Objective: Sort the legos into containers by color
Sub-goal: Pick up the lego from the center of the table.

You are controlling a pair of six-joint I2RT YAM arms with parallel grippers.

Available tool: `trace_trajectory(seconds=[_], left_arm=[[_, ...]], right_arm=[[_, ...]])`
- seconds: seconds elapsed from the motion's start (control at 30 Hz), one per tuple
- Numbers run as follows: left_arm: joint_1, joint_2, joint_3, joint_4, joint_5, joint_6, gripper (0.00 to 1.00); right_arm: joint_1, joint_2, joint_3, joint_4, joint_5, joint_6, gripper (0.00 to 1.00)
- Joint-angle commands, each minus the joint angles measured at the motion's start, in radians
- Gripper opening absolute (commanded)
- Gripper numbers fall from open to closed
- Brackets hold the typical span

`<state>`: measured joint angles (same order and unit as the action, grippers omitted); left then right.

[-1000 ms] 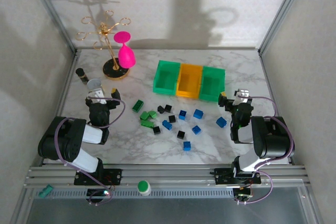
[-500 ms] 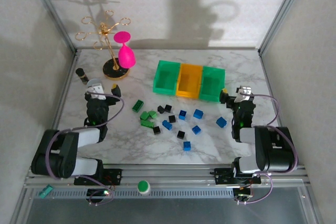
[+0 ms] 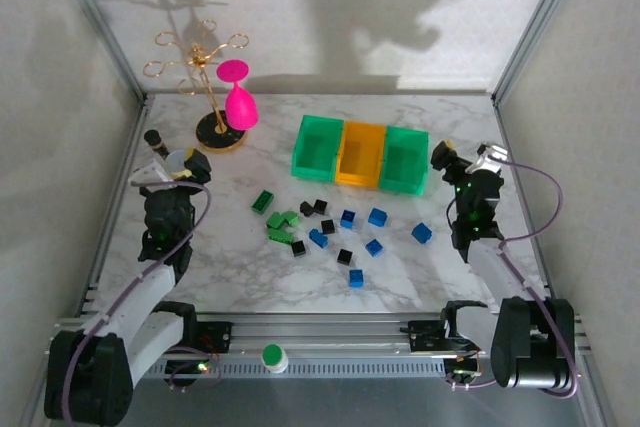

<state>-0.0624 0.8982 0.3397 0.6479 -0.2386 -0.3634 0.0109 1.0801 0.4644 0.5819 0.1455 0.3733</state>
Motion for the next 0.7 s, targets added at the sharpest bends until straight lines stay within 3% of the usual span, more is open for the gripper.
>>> trace_trajectory(seconds=[0.0, 0.13, 0.3, 0.67], left_arm=[[0.012, -0.041, 0.026, -0.149, -0.141, -0.202, 0.99], [0.012, -0.034, 0.104, -0.338, -0.117, -0.239, 0.99], [0.007, -0.112, 0.084, -0.409, 0.008, -0.236, 0.99], [-0.071, -0.216, 0.087, -0.589, 0.254, -0.256, 0.99]], right_arm=[[-0.011, -0.025, 0.037, -0.199, -0.011, 0.132, 0.99], [-0.011, -0.032, 0.064, -0.304, -0.101, 0.133, 0.99], [0.014, -0.038, 0.116, -0.469, -0.139, 0.15, 0.99], [0.213, 0.01, 0.258, -0.769, -0.119, 0.148, 0.99]])
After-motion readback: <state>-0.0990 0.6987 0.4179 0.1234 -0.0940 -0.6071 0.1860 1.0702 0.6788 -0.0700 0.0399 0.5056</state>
